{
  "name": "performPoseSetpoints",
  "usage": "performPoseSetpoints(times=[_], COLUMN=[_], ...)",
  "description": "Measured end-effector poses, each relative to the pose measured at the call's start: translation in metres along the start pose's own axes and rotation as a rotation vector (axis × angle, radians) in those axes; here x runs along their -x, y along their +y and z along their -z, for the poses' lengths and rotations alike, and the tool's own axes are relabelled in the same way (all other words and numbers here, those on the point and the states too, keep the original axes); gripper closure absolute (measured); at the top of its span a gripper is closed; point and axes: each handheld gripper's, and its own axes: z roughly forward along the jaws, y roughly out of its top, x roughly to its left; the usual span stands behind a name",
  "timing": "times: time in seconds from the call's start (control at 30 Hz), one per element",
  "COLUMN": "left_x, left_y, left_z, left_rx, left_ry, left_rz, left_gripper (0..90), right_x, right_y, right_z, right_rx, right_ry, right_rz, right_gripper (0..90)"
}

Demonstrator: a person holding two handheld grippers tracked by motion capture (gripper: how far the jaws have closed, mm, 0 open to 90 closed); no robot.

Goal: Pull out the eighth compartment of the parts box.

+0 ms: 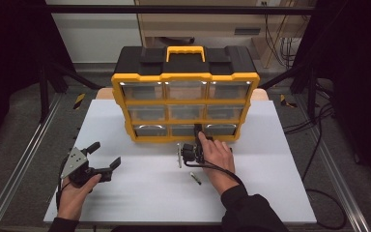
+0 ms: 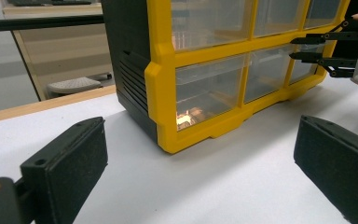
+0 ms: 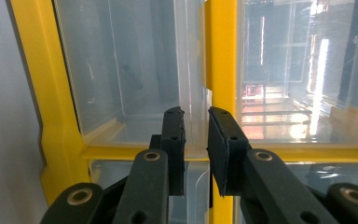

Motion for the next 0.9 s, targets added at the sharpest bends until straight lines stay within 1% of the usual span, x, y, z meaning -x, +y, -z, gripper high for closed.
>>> performPoseSetpoints(times=[0.13,0.27,0.33,0.9], left_x=[0.000,0.000,0.000,-0.001], left_y=[0.000,0.000,0.000,0.001], left_z=[0.000,0.000,0.000,0.002], left_rx=[0.002,0.001,0.003,0.006], left_ry=[0.000,0.000,0.000,0.003], left_rz=[0.001,0.001,0.001,-0.001], left_gripper=[2.7,2.7,2.7,2.7], right_x=[0.000,0.000,0.001,0.002], right_y=[0.001,0.002,0.002,0.000], right_z=[0.001,0.003,0.003,0.010], right_rx=[-0.001,-0.004,0.002,0.009], right_ry=[-0.004,-0.003,-0.008,0.004], right_rz=[0.006,0.001,0.004,0.009], right_gripper=[77.5,77.8,77.6,77.5])
